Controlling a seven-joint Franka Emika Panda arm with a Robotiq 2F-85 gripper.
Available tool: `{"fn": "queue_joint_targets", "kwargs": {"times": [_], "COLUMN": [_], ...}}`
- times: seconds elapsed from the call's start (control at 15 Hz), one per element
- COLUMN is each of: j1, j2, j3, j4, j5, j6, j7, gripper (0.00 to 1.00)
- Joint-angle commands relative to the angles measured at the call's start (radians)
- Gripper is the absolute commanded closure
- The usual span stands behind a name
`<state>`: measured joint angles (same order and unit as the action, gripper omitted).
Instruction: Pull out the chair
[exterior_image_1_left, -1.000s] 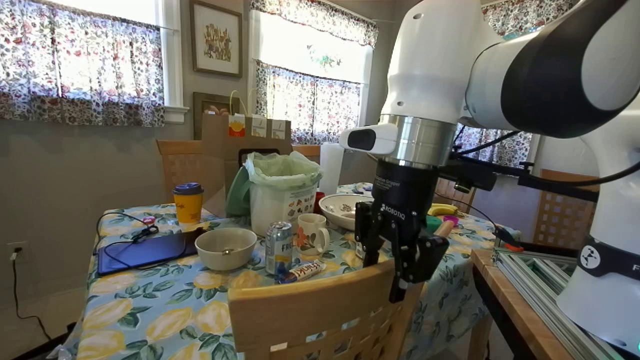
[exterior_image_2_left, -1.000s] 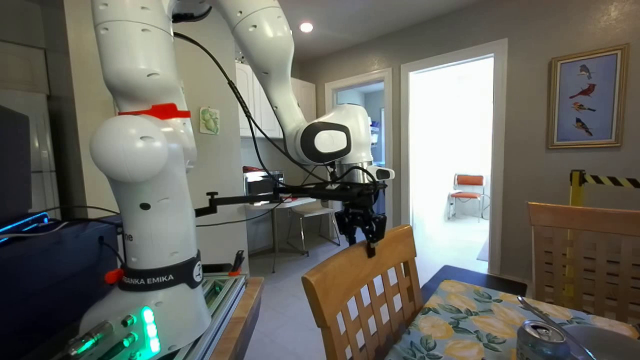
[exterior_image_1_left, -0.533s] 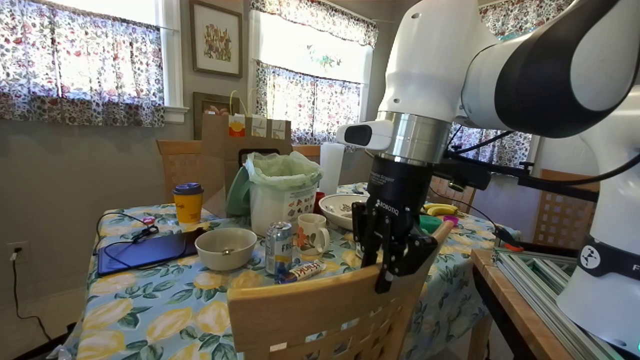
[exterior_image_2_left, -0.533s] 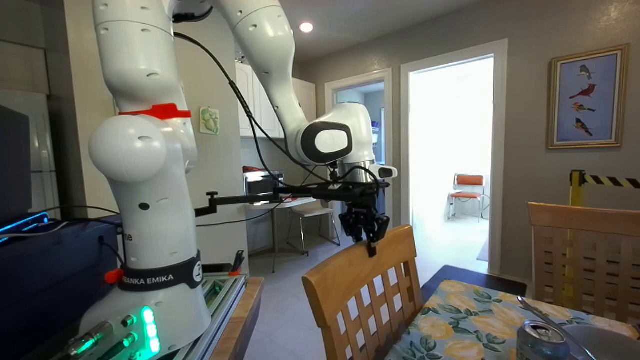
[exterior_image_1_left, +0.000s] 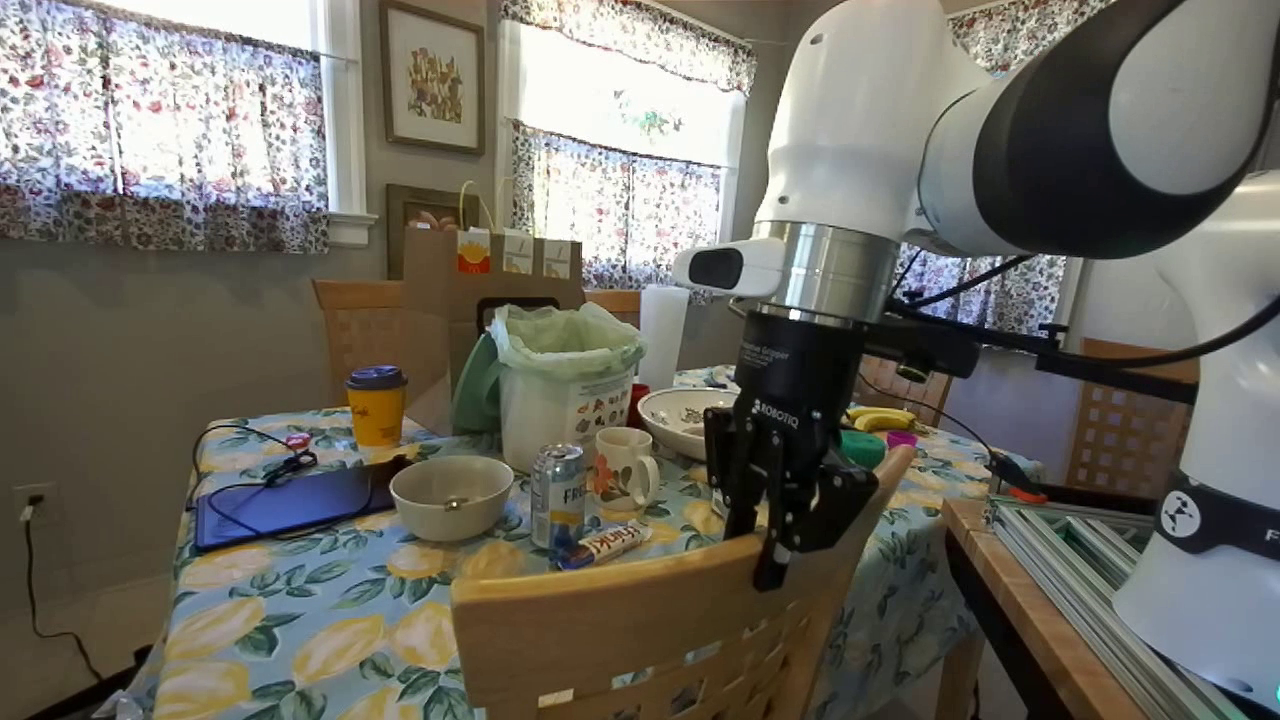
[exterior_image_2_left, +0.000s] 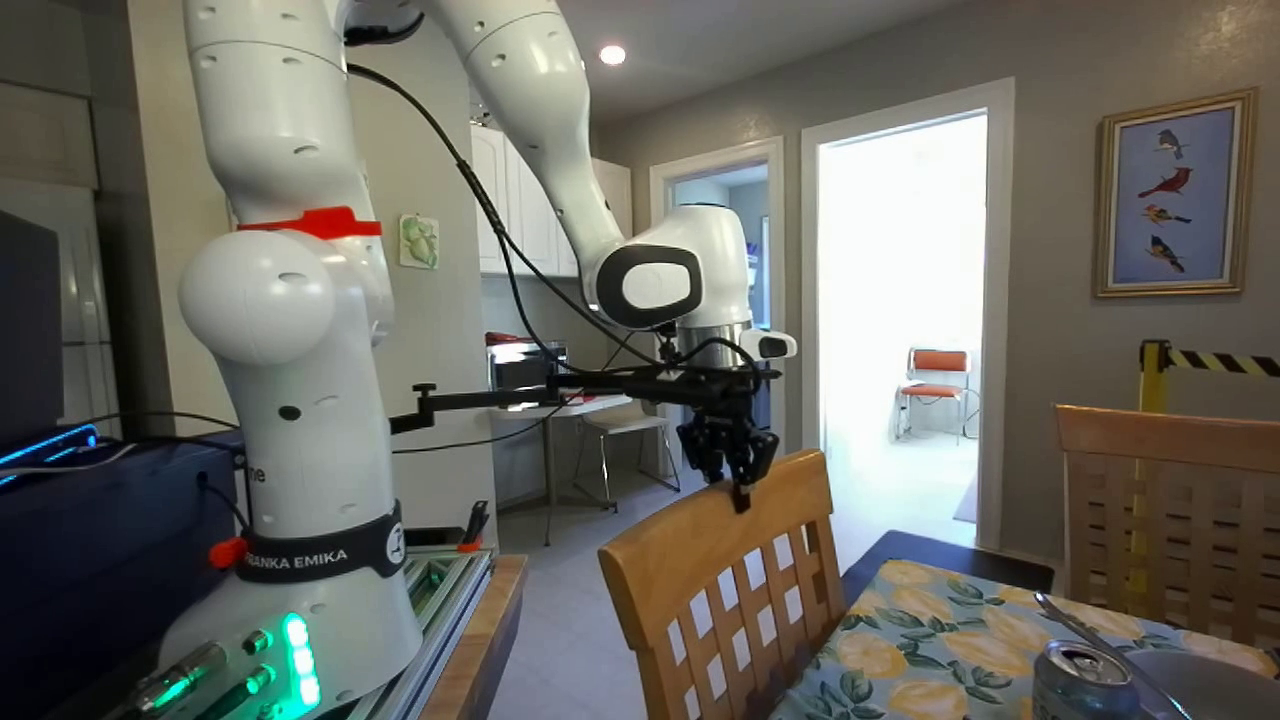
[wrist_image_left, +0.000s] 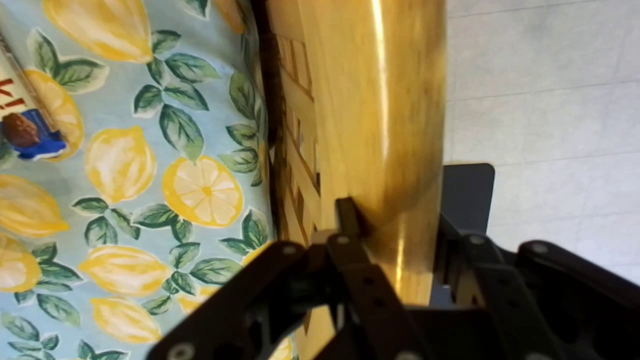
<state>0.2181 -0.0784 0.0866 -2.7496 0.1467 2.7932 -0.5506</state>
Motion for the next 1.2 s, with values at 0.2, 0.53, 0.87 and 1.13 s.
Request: {"fn": "queue_joint_targets", "kwargs": {"times": [0.2, 0.53, 0.87, 1.13], "j1": [0.068, 0.101, 0.152, 0.191], "j2": [-0.052, -0.070, -0.066, -0.070], "j3": [0.023, 0.037, 0.054, 0.077], "j4": [0.007, 0.000, -0.008, -0.020], "j5": [0.224, 0.311, 0.451, 0.534], "j6": [-0.081, -0.102, -0.089, -0.062], "j7": [-0.085, -0.147, -0.215, -0.246], "gripper": [0.91, 0.91, 0.91, 0.91]}}
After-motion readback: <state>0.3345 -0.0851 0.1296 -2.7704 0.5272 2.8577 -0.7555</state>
